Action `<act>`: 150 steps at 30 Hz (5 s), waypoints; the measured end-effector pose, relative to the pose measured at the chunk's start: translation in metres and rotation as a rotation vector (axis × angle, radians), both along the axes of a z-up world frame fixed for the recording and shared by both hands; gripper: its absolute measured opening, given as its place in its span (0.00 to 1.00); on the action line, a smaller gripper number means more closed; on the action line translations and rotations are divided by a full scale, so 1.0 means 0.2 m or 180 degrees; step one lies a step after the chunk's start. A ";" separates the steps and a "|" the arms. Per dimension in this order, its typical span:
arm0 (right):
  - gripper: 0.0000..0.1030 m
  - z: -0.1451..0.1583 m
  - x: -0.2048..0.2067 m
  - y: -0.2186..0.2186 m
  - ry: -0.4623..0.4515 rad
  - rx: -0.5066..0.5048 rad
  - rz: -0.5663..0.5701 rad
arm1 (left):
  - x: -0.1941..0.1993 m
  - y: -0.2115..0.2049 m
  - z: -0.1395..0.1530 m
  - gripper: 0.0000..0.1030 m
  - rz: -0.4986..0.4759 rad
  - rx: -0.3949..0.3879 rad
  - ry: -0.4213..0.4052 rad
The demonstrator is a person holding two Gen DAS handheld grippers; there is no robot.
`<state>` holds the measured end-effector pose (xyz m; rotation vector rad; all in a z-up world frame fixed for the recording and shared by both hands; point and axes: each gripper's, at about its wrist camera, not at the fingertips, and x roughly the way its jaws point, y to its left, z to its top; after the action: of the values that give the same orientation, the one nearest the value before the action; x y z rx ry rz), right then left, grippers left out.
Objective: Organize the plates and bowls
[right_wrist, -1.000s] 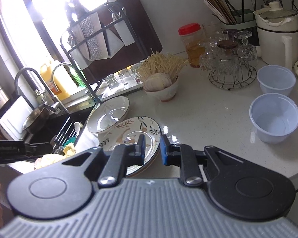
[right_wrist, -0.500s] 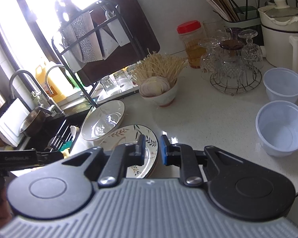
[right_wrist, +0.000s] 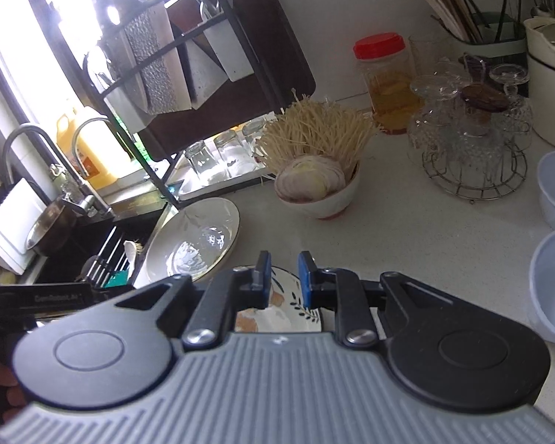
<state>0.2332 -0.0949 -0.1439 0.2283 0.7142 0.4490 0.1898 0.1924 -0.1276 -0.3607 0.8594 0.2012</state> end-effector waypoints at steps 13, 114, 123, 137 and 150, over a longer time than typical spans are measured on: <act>0.54 -0.05 0.28 0.27 0.0327 -0.0066 0.0134 | 0.32 0.39 -0.15 0.43 0.0117 -0.0283 0.0005; 0.18 -0.03 0.10 0.24 0.0369 -0.0319 -0.0198 | 0.29 0.28 -0.04 0.12 -0.0719 -0.0464 -0.0068; 0.18 -0.14 0.00 0.17 0.0484 -0.0533 -0.0286 | 0.24 0.15 -0.18 0.13 -0.0779 -0.0456 0.0121; 0.18 -0.24 -0.10 0.15 0.0610 -0.0813 -0.0489 | 0.25 0.02 -0.28 0.15 -0.0988 -0.0230 0.0390; 0.18 -0.25 -0.08 0.18 0.0707 -0.0929 -0.0530 | 0.30 -0.02 -0.34 0.17 -0.1162 -0.0070 0.0471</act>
<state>0.2176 -0.0593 -0.1933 0.0617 0.9600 0.1579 0.2496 0.1878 -0.1949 -0.2055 1.0578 -0.1217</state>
